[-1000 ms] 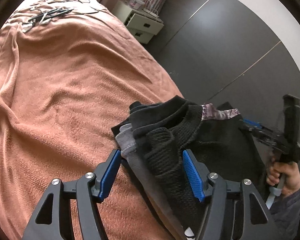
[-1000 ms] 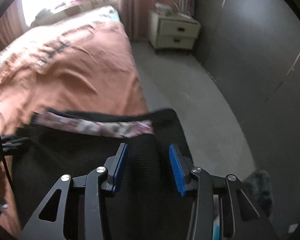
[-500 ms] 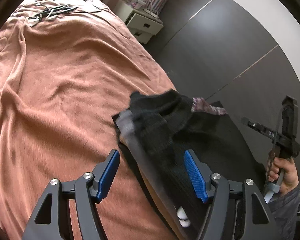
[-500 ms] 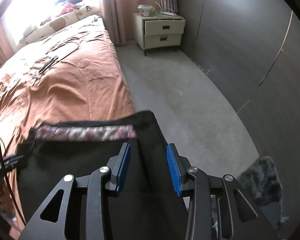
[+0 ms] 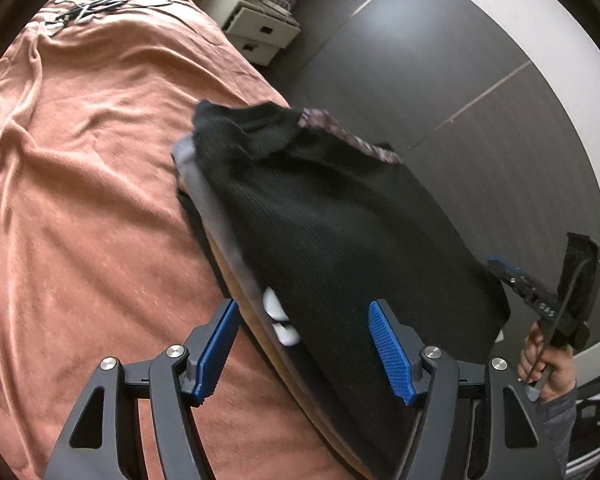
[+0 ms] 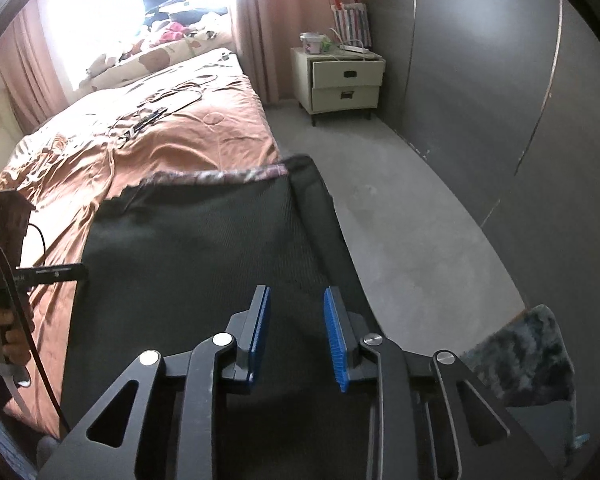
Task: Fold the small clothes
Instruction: 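Press the placed garment flat on the stack with both open tools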
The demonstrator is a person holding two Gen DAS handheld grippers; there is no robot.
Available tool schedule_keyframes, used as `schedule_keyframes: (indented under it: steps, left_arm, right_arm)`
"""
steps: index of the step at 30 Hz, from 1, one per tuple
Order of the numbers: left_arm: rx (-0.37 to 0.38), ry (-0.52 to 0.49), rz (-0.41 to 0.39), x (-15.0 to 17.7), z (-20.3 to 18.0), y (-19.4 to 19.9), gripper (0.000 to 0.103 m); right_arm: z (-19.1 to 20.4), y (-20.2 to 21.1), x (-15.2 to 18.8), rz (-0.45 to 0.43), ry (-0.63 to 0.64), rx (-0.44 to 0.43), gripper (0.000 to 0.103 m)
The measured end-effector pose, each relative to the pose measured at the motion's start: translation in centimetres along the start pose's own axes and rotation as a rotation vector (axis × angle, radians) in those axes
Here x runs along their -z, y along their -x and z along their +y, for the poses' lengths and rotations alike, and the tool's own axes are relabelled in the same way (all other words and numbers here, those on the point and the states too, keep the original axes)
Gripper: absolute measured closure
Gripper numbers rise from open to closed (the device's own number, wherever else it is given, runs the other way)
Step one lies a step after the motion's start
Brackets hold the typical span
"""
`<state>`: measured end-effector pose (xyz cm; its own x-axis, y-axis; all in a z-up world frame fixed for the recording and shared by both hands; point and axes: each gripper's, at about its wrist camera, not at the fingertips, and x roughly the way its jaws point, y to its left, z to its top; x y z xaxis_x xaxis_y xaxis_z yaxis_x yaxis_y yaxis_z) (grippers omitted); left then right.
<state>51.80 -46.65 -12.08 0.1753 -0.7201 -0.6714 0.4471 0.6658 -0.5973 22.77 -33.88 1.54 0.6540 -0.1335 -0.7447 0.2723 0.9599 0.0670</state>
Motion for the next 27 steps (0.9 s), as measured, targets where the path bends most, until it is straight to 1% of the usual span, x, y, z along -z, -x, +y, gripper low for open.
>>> schedule_keyframes:
  steps: [1,2,4,6,7,8,10,14,16,17,20,21,22,23,24,25,26,27]
  left_arm:
    - [-0.001,-0.007,0.005,0.3,-0.3,-0.1,0.034]
    - [-0.002,-0.012,0.010,0.5,-0.5,-0.2,0.034]
    - [-0.006,-0.018,0.027,0.8,-0.8,-0.8,0.034]
    - [-0.008,-0.026,0.045,1.3,-1.2,-1.2,0.034]
    - [-0.012,-0.029,0.054,1.5,-1.3,-1.4,0.034]
    - [-0.015,-0.031,0.064,1.6,-1.3,-1.5,0.034]
    - [-0.020,-0.025,0.075,2.1,-1.2,-1.7,0.034]
    - [-0.027,-0.010,0.074,2.7,-1.4,-1.3,0.034]
    - [-0.032,-0.016,0.071,3.0,-1.7,-0.7,0.034]
    - [-0.035,-0.019,0.068,3.2,-1.9,-0.4,0.034]
    - [-0.044,-0.027,0.052,3.5,-2.7,0.9,0.033]
    - [-0.047,-0.031,0.044,3.5,-3.1,1.7,0.029]
    - [-0.048,-0.035,0.038,3.6,-3.4,2.2,0.026]
    - [-0.051,-0.040,0.032,3.6,-3.7,2.6,0.019]
    - [-0.061,-0.052,0.024,3.7,-4.2,3.3,0.015]
    - [-0.071,-0.069,0.015,3.8,-4.7,4.0,0.014]
    - [-0.080,-0.083,0.007,3.8,-5.1,4.6,0.012]
    - [-0.094,-0.097,-0.003,3.8,-5.5,5.3,0.007]
  right_arm:
    - [-0.7,-0.4,0.6,0.012,-0.024,0.006,0.082]
    - [-1.3,-0.6,0.9,0.019,-0.042,0.012,0.088]
    - [-2.3,-1.0,1.4,0.020,-0.078,0.034,0.094]
    - [-2.9,-1.4,1.9,0.011,-0.112,0.024,0.094]
    - [-3.3,-1.6,2.0,0.019,-0.133,0.033,0.097]
    - [-3.6,-1.8,2.1,0.030,-0.153,0.050,0.098]
    - [-3.7,-1.7,2.0,0.035,-0.179,0.056,0.098]
    - [-3.2,-0.2,1.3,0.044,-0.184,0.079,0.097]
    - [-2.8,0.8,1.0,0.034,-0.194,0.085,0.097]
    - [-2.8,1.6,0.9,0.025,-0.199,0.083,0.093]
    - [-1.9,3.7,1.0,-0.001,-0.195,0.095,0.092]
    - [-1.6,4.4,1.1,-0.007,-0.193,0.084,0.089]
    - [-1.2,4.9,1.4,-0.010,-0.189,0.079,0.078]
    - [-0.9,5.5,1.7,-0.012,-0.188,0.080,0.049]
    - [-0.4,6.1,1.9,-0.015,-0.190,0.081,0.032]
    - [0.1,6.8,2.0,-0.027,-0.189,0.077,0.015]
    - [0.6,7.5,2.1,-0.040,-0.180,0.065,0.014]
    - [1.1,8.2,2.2,-0.043,-0.180,0.064,0.013]
